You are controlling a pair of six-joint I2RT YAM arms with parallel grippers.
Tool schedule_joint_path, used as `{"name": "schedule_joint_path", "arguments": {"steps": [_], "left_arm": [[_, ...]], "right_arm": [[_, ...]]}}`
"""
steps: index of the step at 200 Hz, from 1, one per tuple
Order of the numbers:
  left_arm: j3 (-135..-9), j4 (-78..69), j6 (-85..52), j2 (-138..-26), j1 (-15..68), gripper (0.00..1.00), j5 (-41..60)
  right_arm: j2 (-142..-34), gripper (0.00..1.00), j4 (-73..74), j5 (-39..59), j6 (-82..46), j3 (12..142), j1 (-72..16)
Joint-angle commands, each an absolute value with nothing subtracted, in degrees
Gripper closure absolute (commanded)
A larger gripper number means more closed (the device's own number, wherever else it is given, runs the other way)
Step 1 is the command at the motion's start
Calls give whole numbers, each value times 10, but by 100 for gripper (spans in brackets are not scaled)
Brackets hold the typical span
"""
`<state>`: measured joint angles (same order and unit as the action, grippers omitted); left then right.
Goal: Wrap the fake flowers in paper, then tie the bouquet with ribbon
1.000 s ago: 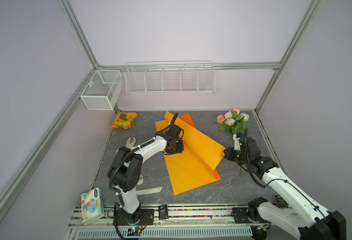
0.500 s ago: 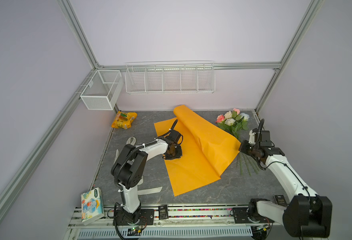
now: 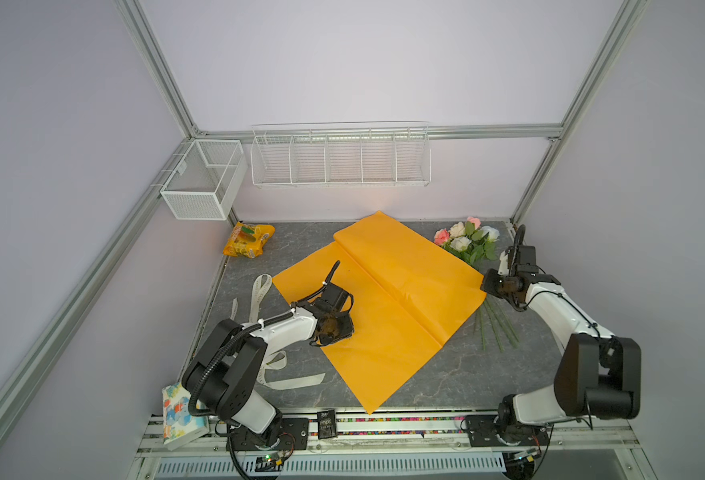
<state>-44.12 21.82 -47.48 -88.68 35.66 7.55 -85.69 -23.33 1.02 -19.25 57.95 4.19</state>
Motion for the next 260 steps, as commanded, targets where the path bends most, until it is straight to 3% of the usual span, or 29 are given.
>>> {"name": "schedule_joint_path", "arguments": {"steps": [1,19,48,104,111,121,126,154,175,184,219,260], "left_arm": [[-421,264,-496,-893,359,73,65],[-412,265,-491,-876,360,73,72],[-409,282,-487,-851,360,73,68],[-489,315,-434,-818,359,65,47],[-502,319,-425,-825,355,63,46],[-518,320,-416,-839,344,62,54],[-524,318,-412,-847,336,62,61],[-562,314,-386,-893,302,62,80],[-596,325,-365,-932,286,64,82],[-608,331,-358,-947,279,65,84],[-633,337,-341,-977,261,66,93],[-641,336,-334,-991,253,66,103]], "right_arm": [[-891,94,-217,-9,-186,615,33],[-928,94,-236,6,-171,653,11],[-999,94,-270,-61,-142,717,-45],[-1036,90,-289,-66,-131,785,-50],[-1029,84,-295,-60,-127,789,-50],[-1004,60,-303,-54,-124,790,-50],[-991,54,-307,-53,-127,789,-51],[-905,45,-275,38,-160,731,-66],[-882,49,-223,144,-202,685,-113],[-894,62,-205,169,-227,677,-164],[-990,74,-179,131,-258,718,-304],[-1122,78,-188,86,-259,810,-347]]}}
